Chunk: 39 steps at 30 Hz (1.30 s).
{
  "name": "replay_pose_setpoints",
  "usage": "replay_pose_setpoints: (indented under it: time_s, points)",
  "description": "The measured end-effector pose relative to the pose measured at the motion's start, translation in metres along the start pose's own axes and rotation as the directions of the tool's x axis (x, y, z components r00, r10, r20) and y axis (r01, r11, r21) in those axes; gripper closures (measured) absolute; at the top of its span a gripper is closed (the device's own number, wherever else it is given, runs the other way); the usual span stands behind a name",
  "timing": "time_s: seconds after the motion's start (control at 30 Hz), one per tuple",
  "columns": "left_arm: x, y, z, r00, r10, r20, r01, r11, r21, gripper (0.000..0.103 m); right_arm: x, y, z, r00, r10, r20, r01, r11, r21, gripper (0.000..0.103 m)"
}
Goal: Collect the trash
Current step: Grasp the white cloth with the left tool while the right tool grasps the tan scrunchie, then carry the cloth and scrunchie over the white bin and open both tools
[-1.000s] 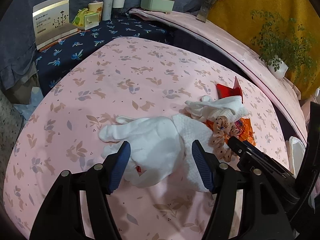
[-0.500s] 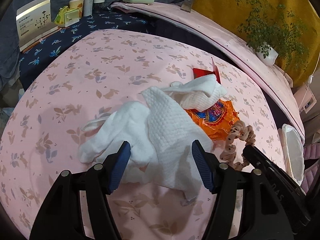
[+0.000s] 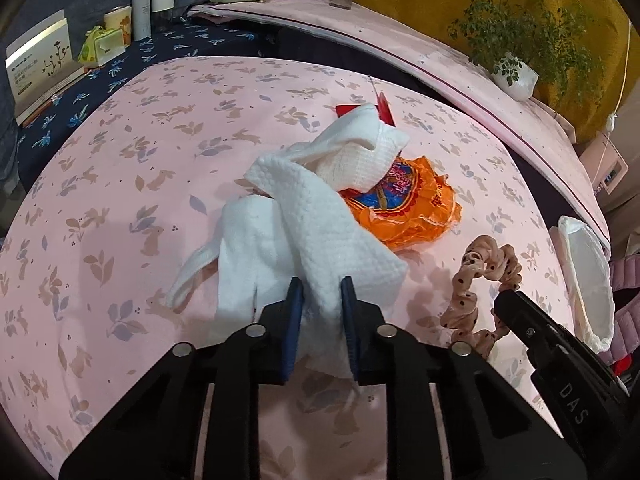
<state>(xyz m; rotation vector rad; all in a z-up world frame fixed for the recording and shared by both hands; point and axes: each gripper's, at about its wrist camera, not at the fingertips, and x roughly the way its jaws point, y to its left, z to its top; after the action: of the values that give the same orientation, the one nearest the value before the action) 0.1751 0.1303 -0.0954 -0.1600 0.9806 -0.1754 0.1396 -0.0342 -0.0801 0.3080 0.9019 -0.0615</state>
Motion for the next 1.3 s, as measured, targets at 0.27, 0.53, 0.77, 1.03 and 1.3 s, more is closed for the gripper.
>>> replay_pose_setpoints:
  time_s: [0.27,0.53,0.77,1.03,1.3]
  points:
    - [-0.024,-0.014,-0.004,0.996,-0.090,0.003,0.090,0.996,0.021,0.092,-0.021,-0.014,0.003,0.999,0.007,0.037,-0.008,1.000,0.024,0.094]
    - [-0.049,0.001,-0.023,0.995,-0.095,0.025,0.095,0.995,0.007,0.055,-0.035,-0.024,-0.003,0.999,0.022,0.047,-0.024,0.999,0.036,0.094]
    - [-0.054,0.024,-0.028,0.999,-0.047,0.018,0.048,0.998,-0.035,0.053,-0.039,-0.022,-0.010,0.998,0.040,0.042,-0.041,0.999,0.025,0.094]
    - [-0.032,0.032,-0.035,0.999,-0.025,-0.029,0.024,0.999,-0.032,0.050,-0.037,-0.019,-0.015,0.999,0.042,0.031,-0.043,0.999,0.019,0.094]
    - [-0.015,0.020,-0.038,0.996,-0.050,-0.068,0.050,0.999,0.003,0.089,-0.030,-0.008,-0.021,0.999,0.051,0.008,-0.051,0.999,-0.009,0.094]
